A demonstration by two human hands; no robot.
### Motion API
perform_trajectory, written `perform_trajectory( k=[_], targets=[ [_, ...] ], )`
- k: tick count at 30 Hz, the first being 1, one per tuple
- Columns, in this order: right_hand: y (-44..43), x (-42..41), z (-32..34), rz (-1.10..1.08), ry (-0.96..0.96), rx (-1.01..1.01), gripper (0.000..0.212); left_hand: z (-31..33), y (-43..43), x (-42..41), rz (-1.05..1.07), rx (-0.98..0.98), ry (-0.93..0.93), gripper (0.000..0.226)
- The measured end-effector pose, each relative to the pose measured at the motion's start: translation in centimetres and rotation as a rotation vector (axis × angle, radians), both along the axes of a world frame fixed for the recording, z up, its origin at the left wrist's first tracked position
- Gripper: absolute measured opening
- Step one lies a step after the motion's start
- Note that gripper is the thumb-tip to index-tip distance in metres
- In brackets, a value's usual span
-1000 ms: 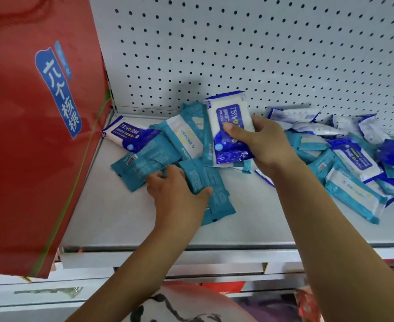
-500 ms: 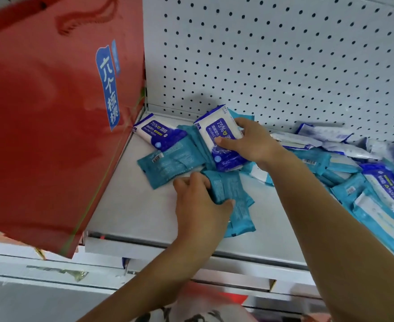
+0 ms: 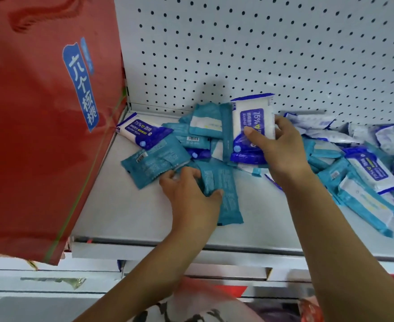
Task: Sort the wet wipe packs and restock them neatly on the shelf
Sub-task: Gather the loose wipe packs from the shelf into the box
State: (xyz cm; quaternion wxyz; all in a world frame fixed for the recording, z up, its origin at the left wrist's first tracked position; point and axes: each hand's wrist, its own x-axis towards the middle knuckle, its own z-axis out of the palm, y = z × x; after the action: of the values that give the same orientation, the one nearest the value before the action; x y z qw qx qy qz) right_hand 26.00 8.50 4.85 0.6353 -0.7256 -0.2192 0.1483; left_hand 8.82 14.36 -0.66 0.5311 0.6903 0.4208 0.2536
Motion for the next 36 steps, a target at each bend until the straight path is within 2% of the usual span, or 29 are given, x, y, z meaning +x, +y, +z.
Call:
perform_trajectory(
  k=[3,8,15,20,24,27,29,36],
  targets=[
    [-3.1,0.2,-0.9,-0.070,0.113,0.067,0.042,-0.1,0.4,0.4,0.016,0.073,0.052,0.047],
    [-5.7,-1.5,-3.5,-0.045,0.201,-0.007,0.043,-0.2,0.4,0.7,0.029,0.116,0.088,0.048],
    [-6.9,-2.4,-4.5,-0.064,0.226,-0.047,0.050,0.3,0.5,-0.3,0.039,0.011,-0.153,0.043],
    [-5.6,-4.0,-3.7,0.002,0.094,-0.126,0.038,2.1,2.9,-2.5,0.096,-0.088,-0.234,0.058],
    [-3.5,-5.4,-3.5,0.093,0.057,-0.195,0.035,4.3,7.5,-4.3,0.041,0.027,-0.095,0.068],
    [-2.3,-5.9,-3.5,0.154,0.044,-0.222,0.030,5.4,10.6,-4.6,-0.026,0.075,0.082,0.046],
    [-1.9,-6.2,-3.4,0.182,0.038,-0.249,0.034,5.1,11.9,-4.3,-0.087,0.105,0.157,0.035],
    [-1.9,-6.4,-2.8,0.215,0.031,-0.289,0.037,2.8,12.5,-3.6,-0.125,0.190,0.357,0.036]
  ],
)
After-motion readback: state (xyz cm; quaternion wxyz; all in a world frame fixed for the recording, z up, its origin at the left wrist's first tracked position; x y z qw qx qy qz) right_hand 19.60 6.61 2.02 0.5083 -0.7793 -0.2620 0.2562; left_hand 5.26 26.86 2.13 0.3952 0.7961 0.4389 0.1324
